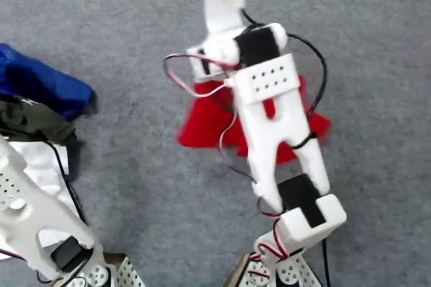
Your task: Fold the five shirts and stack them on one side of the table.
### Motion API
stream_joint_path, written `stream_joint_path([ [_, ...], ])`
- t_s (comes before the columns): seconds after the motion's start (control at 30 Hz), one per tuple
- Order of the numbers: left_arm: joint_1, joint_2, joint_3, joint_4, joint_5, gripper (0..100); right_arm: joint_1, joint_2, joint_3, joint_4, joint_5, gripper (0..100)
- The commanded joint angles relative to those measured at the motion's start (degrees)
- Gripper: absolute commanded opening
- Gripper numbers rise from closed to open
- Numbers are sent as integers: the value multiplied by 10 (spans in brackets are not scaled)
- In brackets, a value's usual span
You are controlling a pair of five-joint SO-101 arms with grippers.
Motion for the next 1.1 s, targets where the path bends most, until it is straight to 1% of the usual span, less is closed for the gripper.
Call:
stream_joint_path([
  [0.0,34,-59,34,7,4,333,-39,-41,-95,-62,1,2],
  [0.1,60,-87,105,7,4,318,-42,-41,-102,-119,1,2],
  [0.23,86,-119,231,7,3,319,-8,-33,-71,-130,1,2],
  [0.47,133,-108,462,-2,2,318,105,19,58,-139,5,2],
  [0.53,141,-82,521,-38,5,318,135,43,90,-149,5,2],
  [0.6,140,-46,572,-91,17,316,159,72,121,-157,6,2],
  [0.67,125,-8,604,-136,61,280,175,99,139,-154,6,2],
  [0.73,101,25,598,-156,81,216,196,117,153,-153,6,2],
  [0.87,46,82,533,-161,80,102,239,131,178,-153,6,2],
  [0.93,18,107,482,-160,78,69,258,131,186,-153,9,2],
  [1.07,-26,138,367,-150,79,43,276,132,197,-140,43,3],
])
